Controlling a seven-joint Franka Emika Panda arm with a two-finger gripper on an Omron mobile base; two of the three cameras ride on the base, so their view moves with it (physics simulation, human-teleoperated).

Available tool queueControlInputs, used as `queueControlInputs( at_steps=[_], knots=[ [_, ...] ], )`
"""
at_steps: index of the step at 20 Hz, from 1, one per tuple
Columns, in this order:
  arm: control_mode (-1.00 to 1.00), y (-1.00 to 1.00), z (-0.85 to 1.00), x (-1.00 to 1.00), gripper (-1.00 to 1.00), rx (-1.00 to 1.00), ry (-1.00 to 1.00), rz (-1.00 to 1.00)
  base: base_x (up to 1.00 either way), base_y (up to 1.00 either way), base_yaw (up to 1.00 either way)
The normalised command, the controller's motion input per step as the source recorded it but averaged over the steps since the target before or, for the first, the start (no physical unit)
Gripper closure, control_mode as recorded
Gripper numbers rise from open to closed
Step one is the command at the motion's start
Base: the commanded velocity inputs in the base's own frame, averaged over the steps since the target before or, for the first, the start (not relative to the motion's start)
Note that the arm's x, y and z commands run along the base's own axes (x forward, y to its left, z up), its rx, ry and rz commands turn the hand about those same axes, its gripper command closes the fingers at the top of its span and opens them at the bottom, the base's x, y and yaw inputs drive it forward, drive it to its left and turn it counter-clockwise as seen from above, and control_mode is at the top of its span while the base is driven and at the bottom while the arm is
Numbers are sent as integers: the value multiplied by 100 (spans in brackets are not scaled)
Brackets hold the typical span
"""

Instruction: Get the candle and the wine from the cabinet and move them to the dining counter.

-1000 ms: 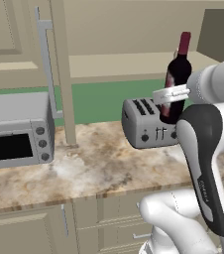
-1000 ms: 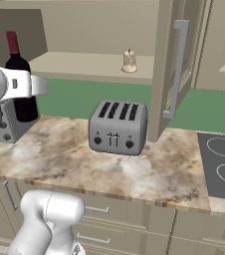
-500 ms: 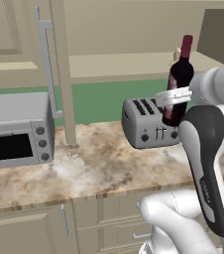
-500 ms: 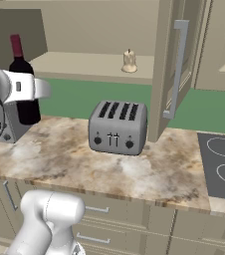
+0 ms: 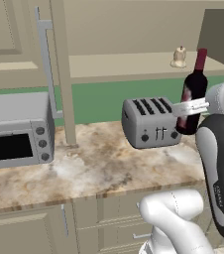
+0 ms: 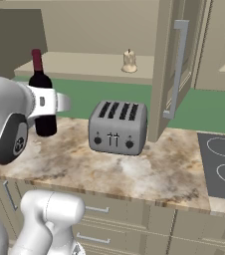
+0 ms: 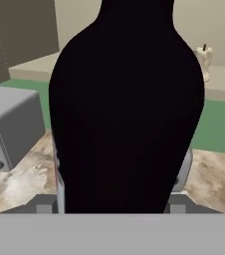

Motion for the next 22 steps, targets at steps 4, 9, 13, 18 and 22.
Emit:
queueControlInputs(
  at_steps=[4, 9, 13, 18, 22],
  knots=[
    [-100, -1, -19, 1, 100, 0, 2, -2, 0, 0, 0],
    [-100, 0, -12, 9, 100, 0, 0, -2, 0, 0, 0],
    [-100, 0, -7, 15, 100, 0, 0, 0, 0, 0, 0],
    [100, 0, 0, 10, 100, 0, 0, 0, 1, 0, 0],
    [100, 0, 0, 0, 100, 0, 0, 0, -1, 0, 0]
  ],
)
